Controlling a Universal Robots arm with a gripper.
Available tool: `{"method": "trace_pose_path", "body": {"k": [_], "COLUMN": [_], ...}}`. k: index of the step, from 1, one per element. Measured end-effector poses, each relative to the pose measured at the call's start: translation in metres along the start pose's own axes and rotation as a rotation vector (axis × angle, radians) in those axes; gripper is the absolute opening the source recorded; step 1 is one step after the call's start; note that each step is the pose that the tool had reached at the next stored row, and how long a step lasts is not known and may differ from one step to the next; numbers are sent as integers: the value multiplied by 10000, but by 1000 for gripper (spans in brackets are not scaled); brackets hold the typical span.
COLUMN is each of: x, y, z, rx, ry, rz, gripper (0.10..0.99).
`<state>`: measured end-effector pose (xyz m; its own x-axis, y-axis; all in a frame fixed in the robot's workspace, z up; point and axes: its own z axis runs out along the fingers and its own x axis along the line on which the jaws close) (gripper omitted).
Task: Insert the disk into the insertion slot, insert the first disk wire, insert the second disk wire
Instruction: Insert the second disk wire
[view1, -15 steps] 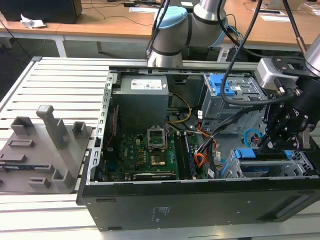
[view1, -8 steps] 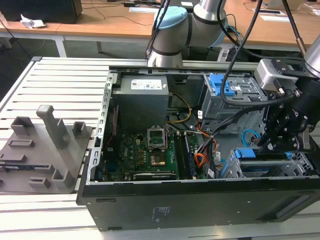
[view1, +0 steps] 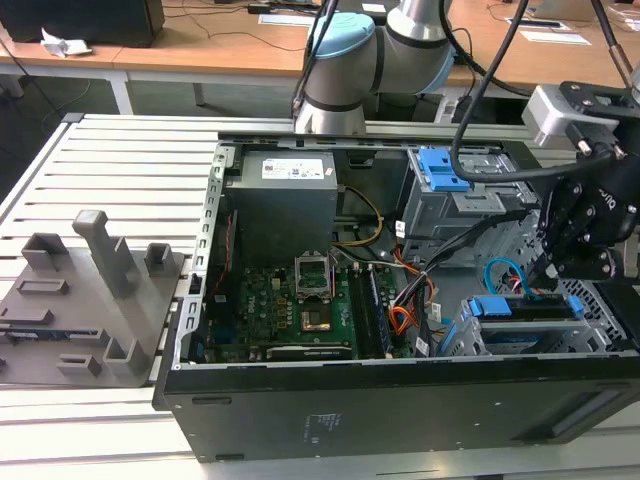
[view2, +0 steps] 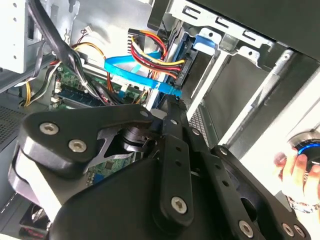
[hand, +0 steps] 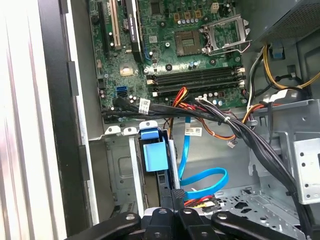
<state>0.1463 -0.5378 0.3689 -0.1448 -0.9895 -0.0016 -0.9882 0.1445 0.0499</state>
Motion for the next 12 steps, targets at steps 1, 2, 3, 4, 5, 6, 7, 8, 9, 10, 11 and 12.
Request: {"method": "trace_pose_path", "body": {"k": [1, 2, 3, 4, 5, 6, 7, 8, 9, 10, 11, 12], "x": [0, 0, 0, 1, 4, 8, 14, 17, 20, 27, 31, 32], "y": [0, 0, 0, 9, 28, 53, 91, 112, 138, 178, 201, 203], "z": [-9, -9, -9, -12, -11, -9, -6, -5, -4, -2, -1, 0], "rx": [0, -1, 0, 1, 0, -2, -6, -9, -12, -17, -19, -19], "ry": [-2, -4, -3, 2, -2, -14, -45, -64, -87, -118, -131, -131], "rz": [0, 0, 0, -2, -3, -9, -24, -32, -42, -54, -63, -66], "gripper": [106, 106, 106, 106, 106, 106, 106, 106, 106, 106, 106, 106]}}
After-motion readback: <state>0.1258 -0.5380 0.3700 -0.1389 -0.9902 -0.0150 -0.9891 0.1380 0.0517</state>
